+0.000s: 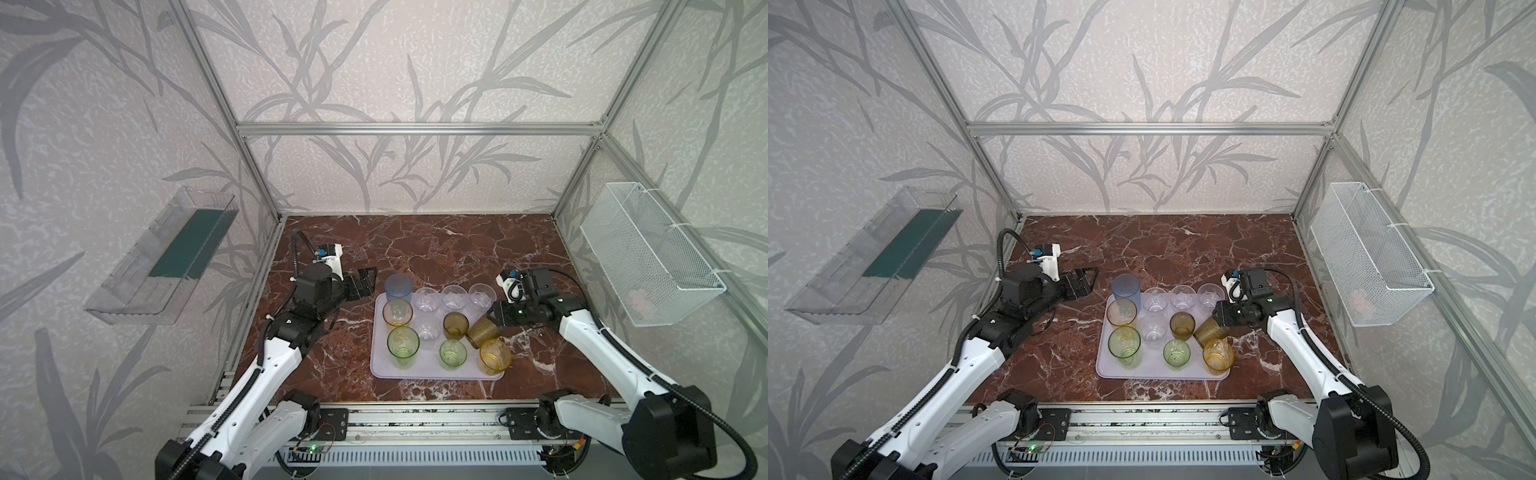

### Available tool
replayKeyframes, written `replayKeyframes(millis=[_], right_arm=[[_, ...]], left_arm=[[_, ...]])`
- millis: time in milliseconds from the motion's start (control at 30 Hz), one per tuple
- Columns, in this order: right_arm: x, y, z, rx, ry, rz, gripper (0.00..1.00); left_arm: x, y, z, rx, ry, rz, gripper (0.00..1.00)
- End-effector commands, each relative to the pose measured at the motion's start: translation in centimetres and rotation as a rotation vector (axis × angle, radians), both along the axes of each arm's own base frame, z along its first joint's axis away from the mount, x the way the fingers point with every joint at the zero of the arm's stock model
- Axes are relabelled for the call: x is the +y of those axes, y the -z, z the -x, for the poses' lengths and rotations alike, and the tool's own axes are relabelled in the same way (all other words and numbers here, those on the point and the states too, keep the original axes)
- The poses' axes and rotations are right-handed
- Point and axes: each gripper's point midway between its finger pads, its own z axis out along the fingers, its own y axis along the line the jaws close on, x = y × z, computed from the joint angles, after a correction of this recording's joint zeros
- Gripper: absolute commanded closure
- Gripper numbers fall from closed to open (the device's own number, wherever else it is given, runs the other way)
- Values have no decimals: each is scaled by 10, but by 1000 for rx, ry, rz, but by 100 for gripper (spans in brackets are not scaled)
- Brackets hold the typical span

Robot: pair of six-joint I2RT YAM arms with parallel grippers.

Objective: Place the glasses into the tray

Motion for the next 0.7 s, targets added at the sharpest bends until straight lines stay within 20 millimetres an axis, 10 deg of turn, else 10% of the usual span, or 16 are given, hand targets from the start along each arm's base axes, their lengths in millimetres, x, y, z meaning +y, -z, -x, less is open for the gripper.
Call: replayKeyframes(millis=[0,667], right_arm=[[2,-6,-3,-3,-11,-11,53],[7,8,14,99,-22,-45,64]], left_arm=[[-1,-8,2,-32,6,26,1],[-4,-6,2,-30,16,43,1]])
